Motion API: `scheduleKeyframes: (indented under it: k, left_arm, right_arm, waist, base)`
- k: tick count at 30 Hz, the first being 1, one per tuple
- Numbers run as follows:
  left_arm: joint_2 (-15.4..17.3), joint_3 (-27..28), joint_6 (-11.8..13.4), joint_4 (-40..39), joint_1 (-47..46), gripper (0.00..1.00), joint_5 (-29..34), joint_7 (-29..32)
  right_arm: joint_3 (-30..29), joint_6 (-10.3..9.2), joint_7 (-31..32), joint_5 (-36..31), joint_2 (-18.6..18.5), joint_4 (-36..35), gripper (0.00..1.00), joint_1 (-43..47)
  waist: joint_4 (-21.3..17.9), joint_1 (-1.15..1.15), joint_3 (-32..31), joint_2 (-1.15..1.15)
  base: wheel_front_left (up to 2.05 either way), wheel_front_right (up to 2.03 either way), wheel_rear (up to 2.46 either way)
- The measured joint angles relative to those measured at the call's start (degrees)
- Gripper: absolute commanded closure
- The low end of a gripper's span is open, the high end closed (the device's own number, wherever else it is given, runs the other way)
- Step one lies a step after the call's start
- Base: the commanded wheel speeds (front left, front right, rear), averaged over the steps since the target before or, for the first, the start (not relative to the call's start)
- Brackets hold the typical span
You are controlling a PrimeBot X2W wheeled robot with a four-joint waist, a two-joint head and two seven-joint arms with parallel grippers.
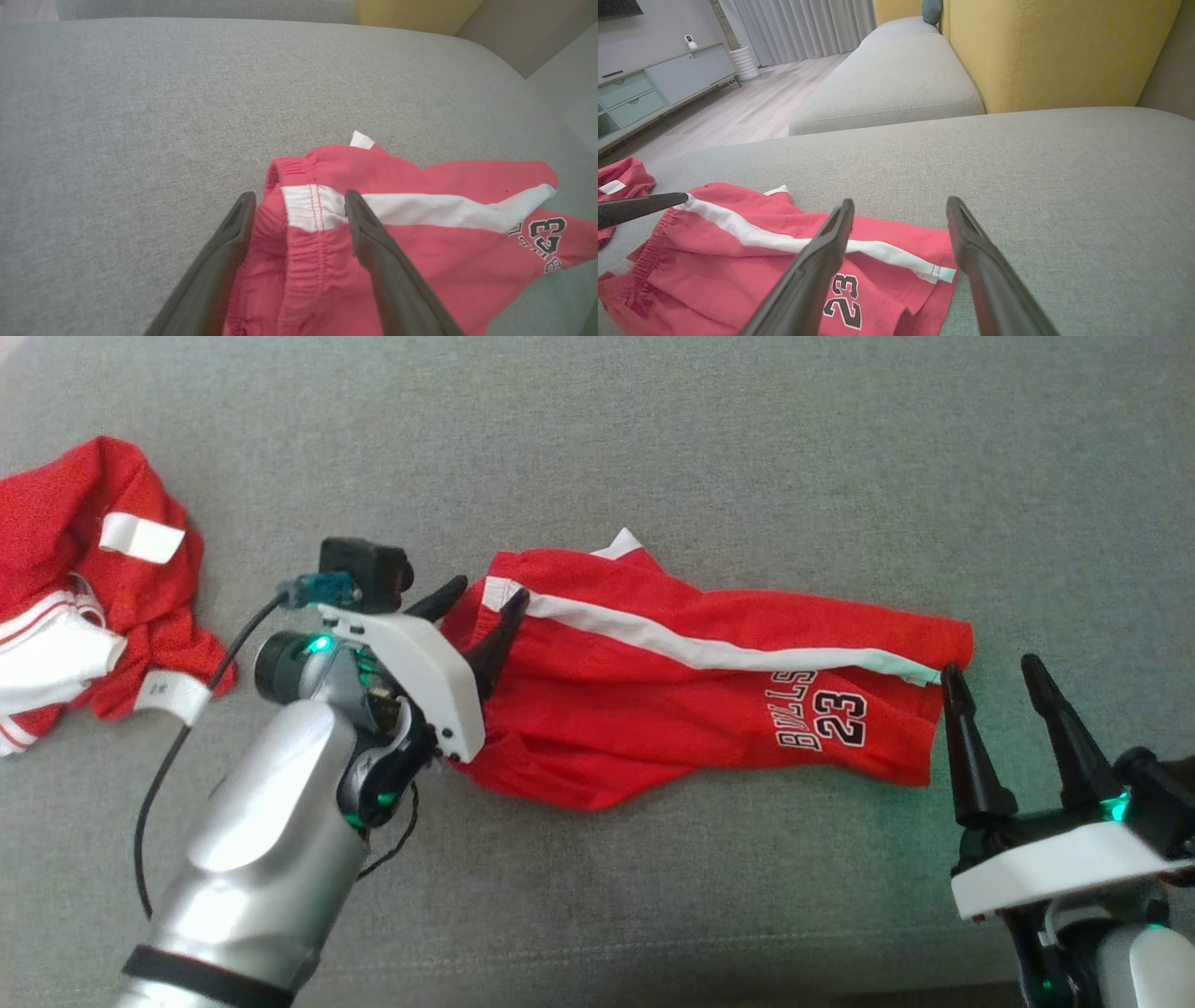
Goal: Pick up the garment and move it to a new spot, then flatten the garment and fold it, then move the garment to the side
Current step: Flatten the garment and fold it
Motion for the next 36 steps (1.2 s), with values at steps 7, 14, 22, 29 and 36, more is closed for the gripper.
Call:
scheduleKeyframes:
  k: [7, 14, 22, 29, 36]
  left_arm:
    - [-0.55, -0.47, -1.51, 3.96, -1.34, 0.00, -0.93, 0.87]
    - [-0.51, -1.10, -2.60, 5.19, -2.89, 1.00, -1.35, -0.07]
    - [-0.34, -2.33, -2.91, 5.30, -2.99, 1.00, -1.02, -1.58]
    - [-0.41, -3.45, -2.41, 3.69, -2.81, 1.00, -0.26, -2.09]
    - [-0.40, -4.09, -2.36, 2.71, -2.81, 1.00, -0.25, -2.09]
  right_arm:
    - [0.01, 0.00, 0.00, 0.00, 0.11, 0.35, 0.00, -0.02]
    - [-0.81, 0.00, 1.09, 0.12, 0.42, 0.38, 0.00, -0.02]
    - [-3.65, 0.00, 7.75, 0.51, -2.41, 4.11, 0.00, -0.94]
    - [-2.83, 0.00, 12.72, 1.76, -4.27, 7.24, 0.00, -1.47]
    - [-0.35, 0.00, 13.63, 2.54, -5.82, 10.61, 0.00, -6.99]
  waist:
    - [-0.48, 0.00, 0.39, 0.00]
    - [-0.64, -0.01, 0.86, 0.00]
    - [-0.41, -0.01, 1.07, 0.00]
    - [0.47, -0.01, 1.76, 0.00]
    - [1.23, 0.00, 2.91, 0.00]
  base:
    - [0.00, 0.00, 0.00]
    - [0.00, 0.00, 0.00]
    - [0.00, 0.00, 0.00]
    - [0.00, 0.00, 0.00]
    - [0.00, 0.00, 0.00]
